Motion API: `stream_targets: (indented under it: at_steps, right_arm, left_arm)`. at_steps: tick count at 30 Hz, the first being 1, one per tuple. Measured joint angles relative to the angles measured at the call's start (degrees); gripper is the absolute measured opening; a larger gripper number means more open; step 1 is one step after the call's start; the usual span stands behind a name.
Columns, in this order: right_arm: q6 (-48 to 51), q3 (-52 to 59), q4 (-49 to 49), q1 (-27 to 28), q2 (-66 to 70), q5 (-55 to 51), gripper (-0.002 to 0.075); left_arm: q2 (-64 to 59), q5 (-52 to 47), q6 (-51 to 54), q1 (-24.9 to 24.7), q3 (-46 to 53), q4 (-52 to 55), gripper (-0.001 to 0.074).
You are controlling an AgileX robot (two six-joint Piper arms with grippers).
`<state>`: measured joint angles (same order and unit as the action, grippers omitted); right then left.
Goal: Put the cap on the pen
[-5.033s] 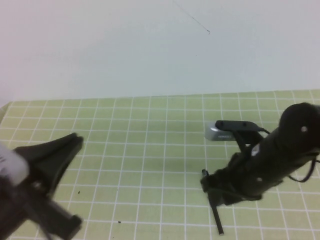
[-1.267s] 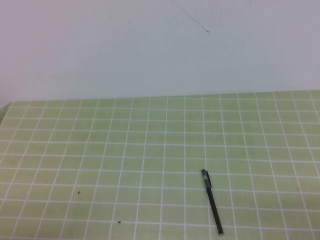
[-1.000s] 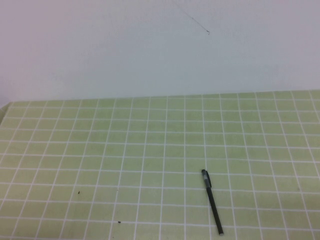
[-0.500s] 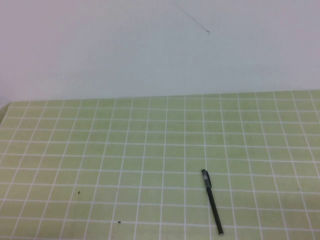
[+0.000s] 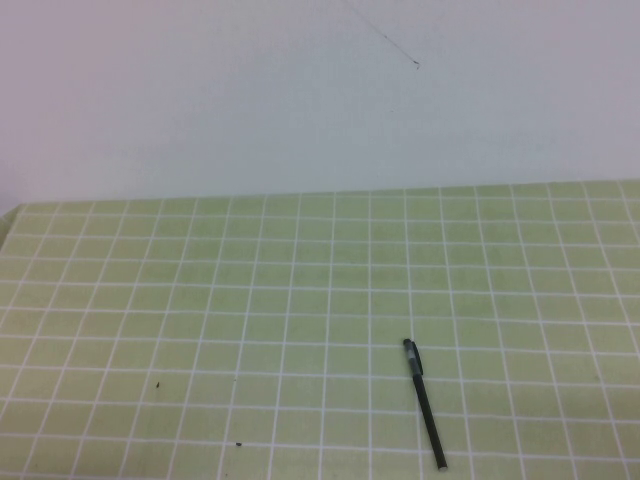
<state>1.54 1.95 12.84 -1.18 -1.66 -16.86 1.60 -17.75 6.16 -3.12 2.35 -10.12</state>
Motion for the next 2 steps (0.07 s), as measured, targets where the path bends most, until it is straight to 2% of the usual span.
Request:
stream_targets:
  at_steps: [2]
  right_arm:
    - [-0.1, 0.0, 0.0, 0.0, 0.0, 0.0, -0.0003]
  left_arm:
    - [0.0, 0.0, 0.0, 0.0, 0.0, 0.0, 0.0000]
